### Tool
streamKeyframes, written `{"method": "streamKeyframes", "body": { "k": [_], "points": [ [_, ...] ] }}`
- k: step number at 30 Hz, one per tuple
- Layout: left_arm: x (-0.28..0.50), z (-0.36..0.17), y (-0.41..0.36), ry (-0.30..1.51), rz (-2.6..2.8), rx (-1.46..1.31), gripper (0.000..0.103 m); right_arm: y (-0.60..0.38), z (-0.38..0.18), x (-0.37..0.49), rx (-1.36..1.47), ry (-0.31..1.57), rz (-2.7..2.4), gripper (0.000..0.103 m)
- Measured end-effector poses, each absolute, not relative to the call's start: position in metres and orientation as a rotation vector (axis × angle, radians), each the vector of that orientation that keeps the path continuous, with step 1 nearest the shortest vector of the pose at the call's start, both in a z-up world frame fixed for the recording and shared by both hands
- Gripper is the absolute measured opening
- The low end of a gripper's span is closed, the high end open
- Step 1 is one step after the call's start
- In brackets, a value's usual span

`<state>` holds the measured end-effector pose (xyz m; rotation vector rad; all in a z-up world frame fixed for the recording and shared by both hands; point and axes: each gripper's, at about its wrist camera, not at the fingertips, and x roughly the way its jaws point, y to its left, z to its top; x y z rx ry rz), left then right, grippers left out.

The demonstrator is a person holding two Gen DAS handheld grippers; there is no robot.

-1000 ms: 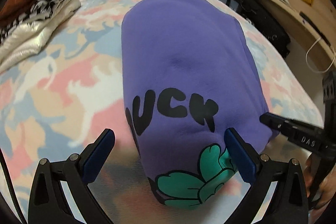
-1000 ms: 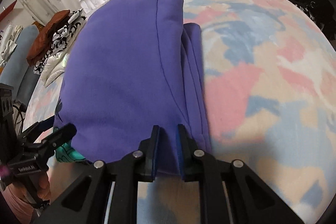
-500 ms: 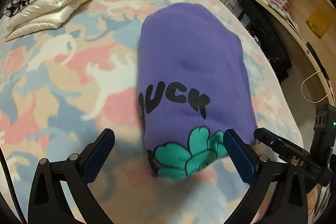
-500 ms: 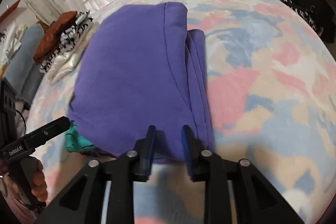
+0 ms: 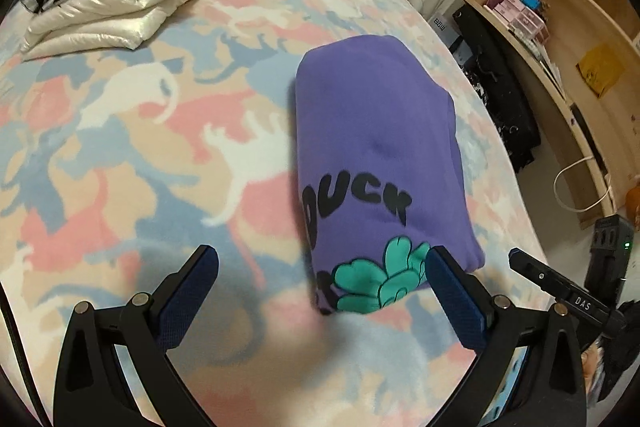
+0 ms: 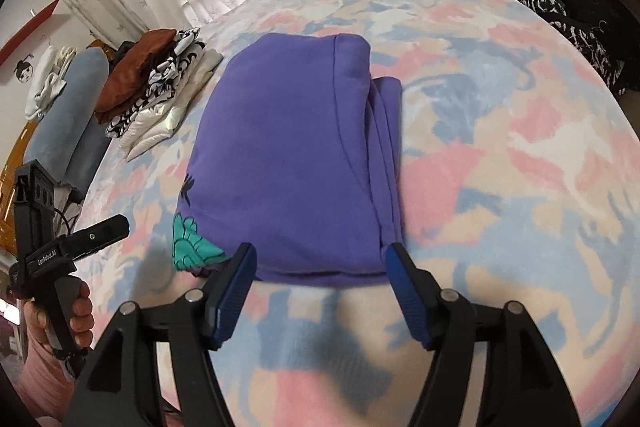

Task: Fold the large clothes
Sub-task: 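Grasp the folded purple bundle with both tools, then lift the bundle with both tools and carry it to the clothes stack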

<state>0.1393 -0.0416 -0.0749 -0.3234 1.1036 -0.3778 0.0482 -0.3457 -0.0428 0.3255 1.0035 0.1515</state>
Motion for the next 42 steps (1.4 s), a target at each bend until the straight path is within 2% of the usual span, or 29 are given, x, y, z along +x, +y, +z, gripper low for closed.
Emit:
{"method": "streamKeyframes", "body": {
  "k": [7, 20, 24, 29, 31, 35, 36, 42],
  "points": [
    [0.181, -0.100, -0.070, 1.168, -0.456, -0.348, 0.102, -0.371, -0.051, 0.090, 0.396, 1.023, 0.159, 0.073],
    [0.234, -0.161, -0.094, 1.219, -0.617, -0.528, 0.103, -0.391, -0.124, 0.177, 0.567, 1.137, 0.266, 0.073],
    [0.242, -0.169, -0.105, 1.217, -0.656, -0.540, 0.103, -0.391, -0.138, 0.188, 0.641, 1.137, 0.325, 0.082],
    [0.249, -0.172, -0.119, 1.203, -0.652, -0.497, 0.103, -0.385, -0.144, 0.196, 0.668, 1.109, 0.366, 0.082],
    [0.249, -0.169, -0.124, 1.194, -0.634, -0.478, 0.102, -0.380, -0.144, 0.197, 0.645, 1.094, 0.367, 0.080],
    [0.246, -0.151, -0.129, 1.172, -0.605, -0.432, 0.096, -0.370, -0.134, 0.191, 0.611, 1.046, 0.389, 0.047],
    [0.244, -0.144, -0.129, 1.165, -0.602, -0.419, 0.095, -0.369, -0.131, 0.189, 0.597, 1.033, 0.392, 0.043],
    [0.223, -0.092, -0.124, 1.122, -0.582, -0.328, 0.093, -0.352, -0.108, 0.170, 0.568, 0.971, 0.402, 0.040]
  ]
}}
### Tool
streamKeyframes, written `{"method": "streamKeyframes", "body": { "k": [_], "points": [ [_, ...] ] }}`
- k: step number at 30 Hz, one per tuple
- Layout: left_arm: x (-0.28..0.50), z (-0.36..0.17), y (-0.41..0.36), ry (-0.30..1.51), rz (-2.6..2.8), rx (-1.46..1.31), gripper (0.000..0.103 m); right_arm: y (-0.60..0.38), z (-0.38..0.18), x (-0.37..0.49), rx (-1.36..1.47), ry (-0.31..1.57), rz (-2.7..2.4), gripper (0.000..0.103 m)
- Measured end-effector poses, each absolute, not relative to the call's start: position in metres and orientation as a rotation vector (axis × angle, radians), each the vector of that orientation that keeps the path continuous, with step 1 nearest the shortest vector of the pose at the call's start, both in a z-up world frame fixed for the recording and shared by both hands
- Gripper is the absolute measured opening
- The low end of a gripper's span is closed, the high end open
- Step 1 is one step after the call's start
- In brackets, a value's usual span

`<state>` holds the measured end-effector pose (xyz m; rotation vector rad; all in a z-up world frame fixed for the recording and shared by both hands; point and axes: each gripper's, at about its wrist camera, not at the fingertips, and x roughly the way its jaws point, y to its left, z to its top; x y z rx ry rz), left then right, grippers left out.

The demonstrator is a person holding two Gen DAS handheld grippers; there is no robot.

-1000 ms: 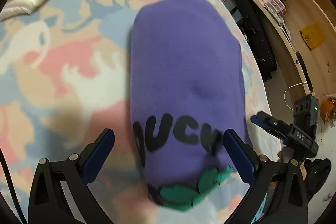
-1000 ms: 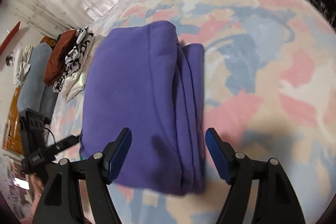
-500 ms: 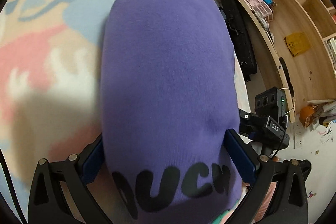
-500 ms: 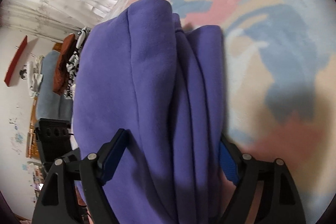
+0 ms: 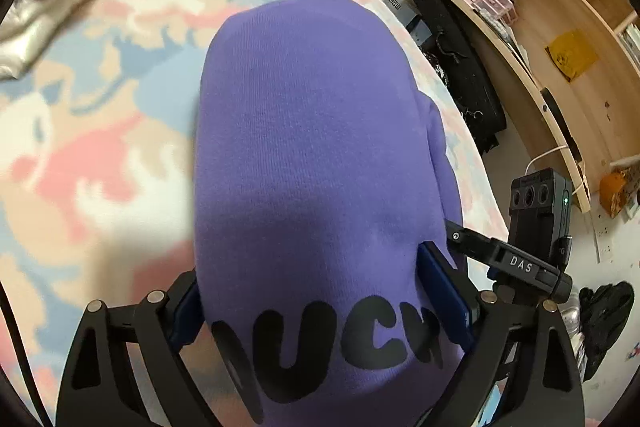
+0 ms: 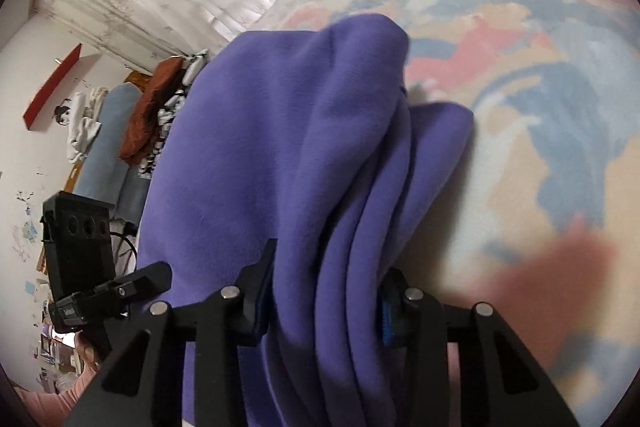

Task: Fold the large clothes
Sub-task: 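Lift the bundle with both tools and carry it to the clothes stack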

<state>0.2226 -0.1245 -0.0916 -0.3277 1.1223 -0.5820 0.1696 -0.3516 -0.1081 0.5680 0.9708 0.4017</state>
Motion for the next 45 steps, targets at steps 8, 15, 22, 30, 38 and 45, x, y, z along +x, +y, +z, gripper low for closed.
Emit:
{"method": "streamKeyframes", "body": {
  "k": [8, 15, 22, 30, 38, 45],
  "points": [
    [0.168, -0.021, -0.066, 1.065, -0.548, -0.271, 0.093, -0.310, -0.067, 0.128, 0.592, 0.883, 0.469, 0.040],
    [0.122, 0.033, 0.016, 1.020, -0.491, -0.298, 0.093, -0.243, -0.022, 0.109, 0.561, 0.849, 0.566, 0.040],
    [0.097, 0.073, 0.095, 0.957, -0.421, -0.315, 0.093, -0.174, 0.013, 0.108, 0.538, 0.823, 0.651, 0.040],
    [0.144, 0.129, 0.170, 0.890, -0.359, -0.307, 0.093, -0.102, 0.053, 0.158, 0.538, 0.802, 0.720, 0.040],
    [0.300, 0.194, 0.217, 0.817, -0.373, -0.222, 0.093, -0.054, 0.116, 0.283, 0.551, 0.701, 0.742, 0.040],
    [0.467, 0.194, 0.264, 0.822, -0.356, -0.160, 0.093, -0.011, 0.128, 0.427, 0.602, 0.661, 0.744, 0.040]
  ]
}}
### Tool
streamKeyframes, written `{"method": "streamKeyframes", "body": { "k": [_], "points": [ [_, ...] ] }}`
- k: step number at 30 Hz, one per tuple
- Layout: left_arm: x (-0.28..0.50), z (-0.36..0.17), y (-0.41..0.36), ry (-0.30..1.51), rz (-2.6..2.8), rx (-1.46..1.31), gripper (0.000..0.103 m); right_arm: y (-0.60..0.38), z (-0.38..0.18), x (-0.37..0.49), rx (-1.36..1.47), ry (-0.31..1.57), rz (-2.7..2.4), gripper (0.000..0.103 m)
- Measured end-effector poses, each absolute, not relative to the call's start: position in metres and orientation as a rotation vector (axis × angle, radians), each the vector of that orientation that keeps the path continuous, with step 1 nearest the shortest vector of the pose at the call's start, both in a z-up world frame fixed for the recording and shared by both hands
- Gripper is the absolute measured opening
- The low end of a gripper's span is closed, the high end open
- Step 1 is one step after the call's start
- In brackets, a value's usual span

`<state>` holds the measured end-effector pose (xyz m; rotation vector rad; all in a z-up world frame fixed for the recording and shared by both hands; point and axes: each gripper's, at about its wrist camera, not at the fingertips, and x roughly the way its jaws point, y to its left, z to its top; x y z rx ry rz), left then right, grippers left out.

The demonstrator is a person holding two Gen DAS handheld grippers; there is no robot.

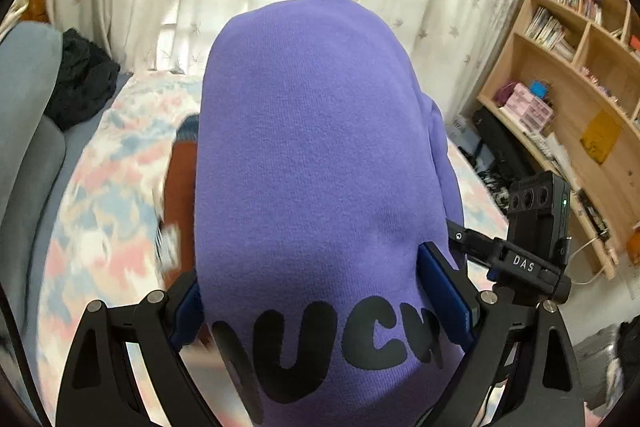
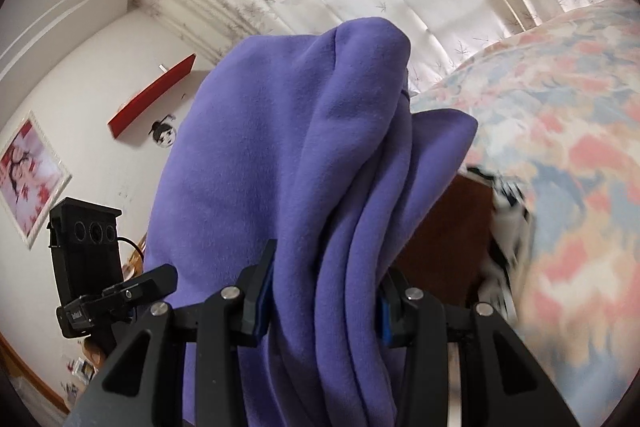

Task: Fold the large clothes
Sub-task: 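Lift the bundle with both tools and carry it to the clothes stack, then lower the bundle onto the brown garment and open both tools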

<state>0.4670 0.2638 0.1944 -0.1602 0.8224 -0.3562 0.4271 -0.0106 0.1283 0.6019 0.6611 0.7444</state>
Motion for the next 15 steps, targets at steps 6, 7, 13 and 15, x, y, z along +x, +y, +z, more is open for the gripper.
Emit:
{"method": "streamKeyframes", "body": {
  "k": [6, 7, 13, 15],
  "points": [
    [0.563, 0.105, 0.302, 0.940, -0.267, -0.181, 0.096, 0.018, 0.056, 0.519, 0.671, 0.743, 0.703, 0.041],
    [0.576, 0.081, 0.312, 0.973, -0.242, -0.207, 0.099, 0.024, 0.039, 0.529, 0.671, 0.781, 0.686, 0.042],
    [0.582, 0.036, 0.344, 0.952, -0.310, -0.385, 0.103, 0.029, -0.021, 0.540, 0.690, 0.799, 0.678, 0.046],
    [0.580, 0.036, 0.345, 0.938, -0.312, -0.380, 0.103, 0.030, -0.020, 0.536, 0.658, 0.801, 0.669, 0.048]
  ]
}}
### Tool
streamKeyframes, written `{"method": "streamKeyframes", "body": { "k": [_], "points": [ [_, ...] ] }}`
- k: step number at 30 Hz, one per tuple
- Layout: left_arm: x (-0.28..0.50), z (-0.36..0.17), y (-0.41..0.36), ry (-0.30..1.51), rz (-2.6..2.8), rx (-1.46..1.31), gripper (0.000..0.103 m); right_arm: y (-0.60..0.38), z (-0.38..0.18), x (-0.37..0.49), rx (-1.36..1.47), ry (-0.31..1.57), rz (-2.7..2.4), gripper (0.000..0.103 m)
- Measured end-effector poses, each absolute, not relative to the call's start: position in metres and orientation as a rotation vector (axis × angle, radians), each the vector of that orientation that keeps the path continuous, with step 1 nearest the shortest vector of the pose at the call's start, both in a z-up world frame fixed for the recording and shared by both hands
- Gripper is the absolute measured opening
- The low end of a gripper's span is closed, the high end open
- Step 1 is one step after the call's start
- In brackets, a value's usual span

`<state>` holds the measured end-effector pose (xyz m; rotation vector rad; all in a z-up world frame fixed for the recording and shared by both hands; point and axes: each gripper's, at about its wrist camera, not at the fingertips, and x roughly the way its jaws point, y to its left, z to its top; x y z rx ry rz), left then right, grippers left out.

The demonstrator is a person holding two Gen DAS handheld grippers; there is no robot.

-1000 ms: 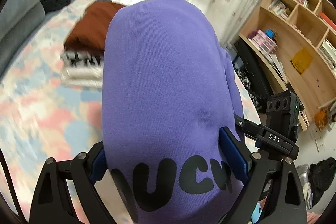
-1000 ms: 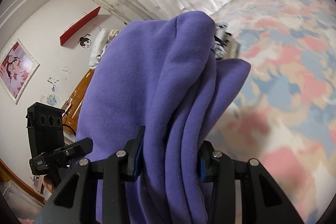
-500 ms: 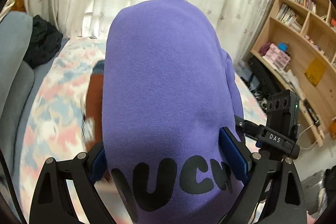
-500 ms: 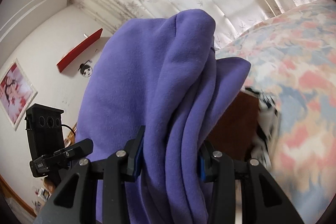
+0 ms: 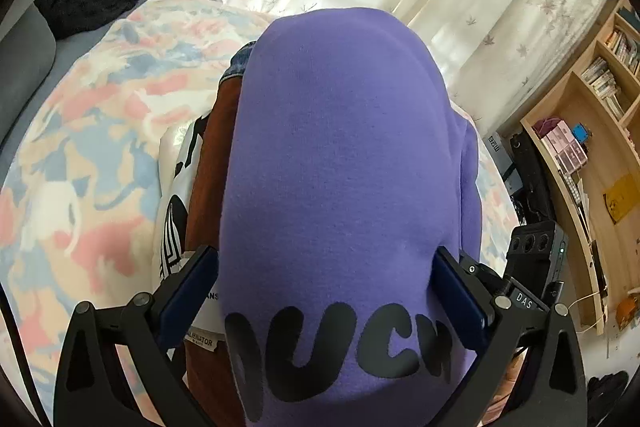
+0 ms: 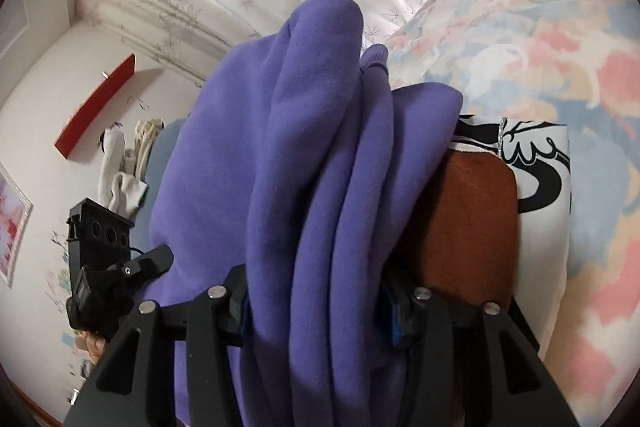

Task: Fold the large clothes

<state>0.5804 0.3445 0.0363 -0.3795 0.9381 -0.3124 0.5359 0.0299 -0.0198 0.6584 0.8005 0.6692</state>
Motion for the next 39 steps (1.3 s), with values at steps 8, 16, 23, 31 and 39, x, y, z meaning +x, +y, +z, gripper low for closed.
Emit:
{"method": "streamKeyframes", "body": {
  "k": [8, 16, 23, 31, 39],
  "points": [
    [0.535, 0.055, 0.332, 0.905, -0.233, -0.269, 0.103, 0.016, -0.001, 0.499, 0.549, 0.869, 0.626, 0.069],
    [0.440, 0.084, 0.291, 0.905, -0.211, -0.154, 0.103, -0.016, 0.023, 0.414, 0.464, 0.945, 0.631, 0.069],
    [0.328, 0.112, 0.234, 0.866, -0.228, -0.085, 0.103, -0.047, 0.060, 0.316, 0.398, 0.947, 0.607, 0.069],
    [0.231, 0.127, 0.175, 0.821, -0.241, -0.079, 0.103, -0.088, 0.091, 0.228, 0.342, 0.927, 0.538, 0.069],
    [0.160, 0.116, 0.116, 0.813, -0.266, -0.047, 0.103, -0.128, 0.110, 0.147, 0.228, 0.915, 0.473, 0.069]
  ]
}}
